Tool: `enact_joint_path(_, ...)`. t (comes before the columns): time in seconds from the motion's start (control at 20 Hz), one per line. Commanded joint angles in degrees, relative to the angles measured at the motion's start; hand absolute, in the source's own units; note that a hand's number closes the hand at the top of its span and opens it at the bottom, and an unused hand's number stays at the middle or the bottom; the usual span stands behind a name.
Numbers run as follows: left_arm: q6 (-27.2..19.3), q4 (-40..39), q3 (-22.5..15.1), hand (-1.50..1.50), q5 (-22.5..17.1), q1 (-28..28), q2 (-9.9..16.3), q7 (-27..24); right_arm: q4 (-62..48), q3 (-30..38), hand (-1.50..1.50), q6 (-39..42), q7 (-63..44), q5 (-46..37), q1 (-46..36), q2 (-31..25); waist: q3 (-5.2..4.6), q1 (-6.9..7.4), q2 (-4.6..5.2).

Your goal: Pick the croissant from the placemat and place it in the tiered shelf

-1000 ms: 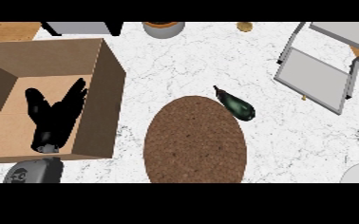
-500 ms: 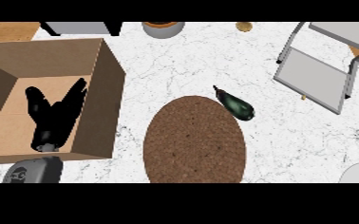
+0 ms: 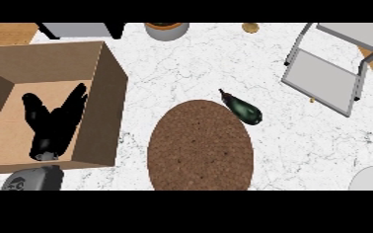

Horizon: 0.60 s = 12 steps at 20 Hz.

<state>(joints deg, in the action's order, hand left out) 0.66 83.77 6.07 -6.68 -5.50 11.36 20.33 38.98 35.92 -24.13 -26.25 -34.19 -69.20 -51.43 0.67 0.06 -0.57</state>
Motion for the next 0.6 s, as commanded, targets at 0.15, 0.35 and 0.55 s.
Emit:
enact_joint_path(0.15, 0.1, -6.01, -0.35, 0.0, 0.94, 4.71, -2.24, -3.81, 5.38, 6.63, -1.5, 1.76, -0.41, 5.72, 6.93, -6.2, -0.71, -1.67, 0.31)
enact_joint_path(0.35, -0.79, -1.74, 0.55, 0.0, -0.02, 3.92, -1.31, 1.05, 7.65, 11.99, -1.5, 7.76, 0.34, 10.98, 15.04, -8.93, -0.61, -1.92, 0.08)
enact_joint_path(0.55, -0.22, -1.92, -0.71, 0.0, 0.83, 5.85, -2.49, -1.24, 10.9, 14.87, -1.5, 14.57, -1.02, 14.76, 17.85, -13.55, -0.66, -1.69, 0.14)
